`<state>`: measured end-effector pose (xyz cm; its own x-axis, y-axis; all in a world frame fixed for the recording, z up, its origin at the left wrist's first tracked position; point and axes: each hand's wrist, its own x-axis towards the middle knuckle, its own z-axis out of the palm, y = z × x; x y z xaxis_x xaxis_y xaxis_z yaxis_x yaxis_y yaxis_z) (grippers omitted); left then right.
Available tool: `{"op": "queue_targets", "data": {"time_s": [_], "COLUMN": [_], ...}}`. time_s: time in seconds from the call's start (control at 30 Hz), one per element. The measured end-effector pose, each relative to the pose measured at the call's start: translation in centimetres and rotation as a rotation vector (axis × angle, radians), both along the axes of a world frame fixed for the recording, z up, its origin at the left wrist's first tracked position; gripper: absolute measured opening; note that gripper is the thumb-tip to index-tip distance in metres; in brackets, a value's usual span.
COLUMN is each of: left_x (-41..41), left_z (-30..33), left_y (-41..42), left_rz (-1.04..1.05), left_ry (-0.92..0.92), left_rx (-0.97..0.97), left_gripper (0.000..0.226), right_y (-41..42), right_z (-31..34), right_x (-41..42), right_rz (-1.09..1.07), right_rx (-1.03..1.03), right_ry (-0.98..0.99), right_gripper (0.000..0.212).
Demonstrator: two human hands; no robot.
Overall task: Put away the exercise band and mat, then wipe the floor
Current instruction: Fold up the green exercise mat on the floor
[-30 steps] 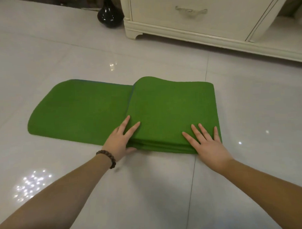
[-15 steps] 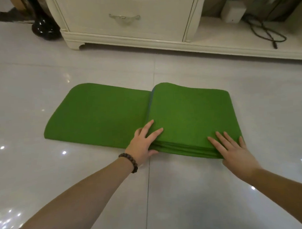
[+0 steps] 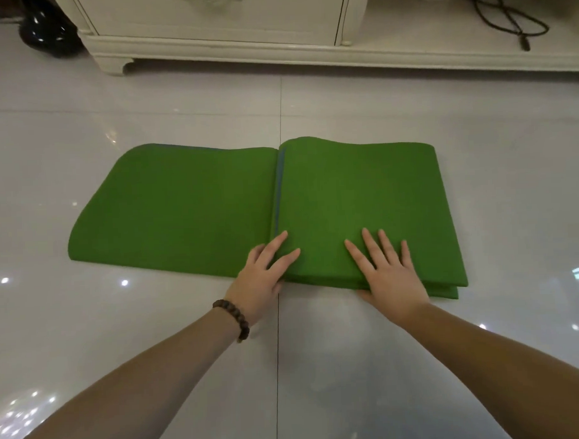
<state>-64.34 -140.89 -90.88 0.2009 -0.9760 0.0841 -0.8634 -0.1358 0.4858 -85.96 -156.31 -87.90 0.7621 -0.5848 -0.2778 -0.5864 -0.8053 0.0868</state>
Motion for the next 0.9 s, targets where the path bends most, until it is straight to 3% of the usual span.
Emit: {"op": "queue_targets", "data": {"time_s": [0.1, 0.17, 0.33, 0.43, 0.53, 0.73, 0.9], "left_x": [-0.4, -1.1, -1.0, -0.7, -0.7, 0.9, 3.4], "left_z": [-0.4, 0.2, 0.4, 1.0, 1.8, 7.1, 13.2], "left_y": [0.1, -0.8, -2.9, -3.1, -3.2, -4.8, -7.0], "left_rz": [-0.02, 0.007, -0.01, -0.07, -0.104, -0.076, -0.025], "left_ry": [-0.213, -0.344, -0.308, -0.37, -0.415, -0.362, -0.315], "left_rx": [0.169, 0.259, 0.467, 0.45, 0.419, 0.364, 0.239], "left_gripper": [0.07, 0.08, 0.096, 0.089, 0.085, 0.07, 0.065], "right_y": [-1.0, -2.1, -3.7, -3.3, -2.9, -3.1, -5.0], "right_z": [-0.5, -0.3, 0.9, 1.0, 1.7, 4.5, 10.3], "right_x": [-2.6, -4.5, -5.6, -4.7, -4.5, -3.3, -0.2], "right_rz": [0.048, -0.046, -0.143, -0.138, -0.144, -0.061, -0.069], "right_rx": [-0.023, -0.031, 0.003, -0.01, -0.086, -0.232, -0.26], "right_ry": [0.028, 0.054, 0.22, 0.247, 0.097, -0.125, -0.24], "right_gripper": [0.098, 0.102, 0.094, 0.088, 0.086, 0.087, 0.071]}}
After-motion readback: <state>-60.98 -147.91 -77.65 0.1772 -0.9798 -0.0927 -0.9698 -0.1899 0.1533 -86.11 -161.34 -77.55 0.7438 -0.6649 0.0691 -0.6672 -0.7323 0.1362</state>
